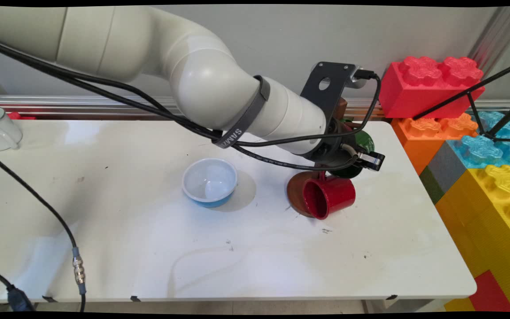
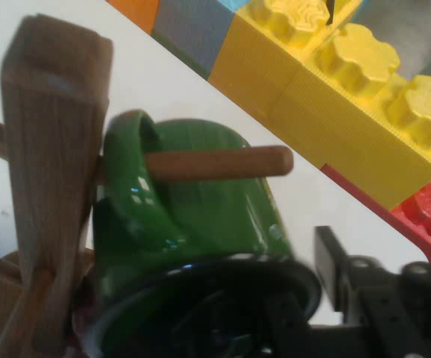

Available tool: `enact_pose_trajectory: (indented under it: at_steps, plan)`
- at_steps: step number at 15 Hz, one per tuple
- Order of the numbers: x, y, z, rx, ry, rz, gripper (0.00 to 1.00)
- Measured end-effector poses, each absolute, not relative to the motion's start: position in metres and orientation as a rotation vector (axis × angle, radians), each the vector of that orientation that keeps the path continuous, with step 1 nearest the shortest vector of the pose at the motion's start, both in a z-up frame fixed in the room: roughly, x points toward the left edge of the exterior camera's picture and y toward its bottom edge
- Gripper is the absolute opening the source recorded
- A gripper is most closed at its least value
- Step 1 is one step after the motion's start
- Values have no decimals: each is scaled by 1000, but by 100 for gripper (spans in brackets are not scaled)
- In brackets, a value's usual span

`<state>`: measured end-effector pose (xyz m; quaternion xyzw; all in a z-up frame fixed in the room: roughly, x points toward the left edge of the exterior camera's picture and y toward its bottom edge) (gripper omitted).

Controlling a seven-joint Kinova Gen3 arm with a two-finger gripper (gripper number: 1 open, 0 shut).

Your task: Pick up the green mug from the rack, then place the picked object on the table

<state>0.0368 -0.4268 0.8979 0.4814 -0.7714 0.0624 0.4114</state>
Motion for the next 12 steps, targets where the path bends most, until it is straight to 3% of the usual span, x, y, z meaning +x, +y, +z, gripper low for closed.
enact_pose_trajectory:
  at_steps: [12]
  plan:
    - [43, -420, 908, 1166, -1929, 125, 0]
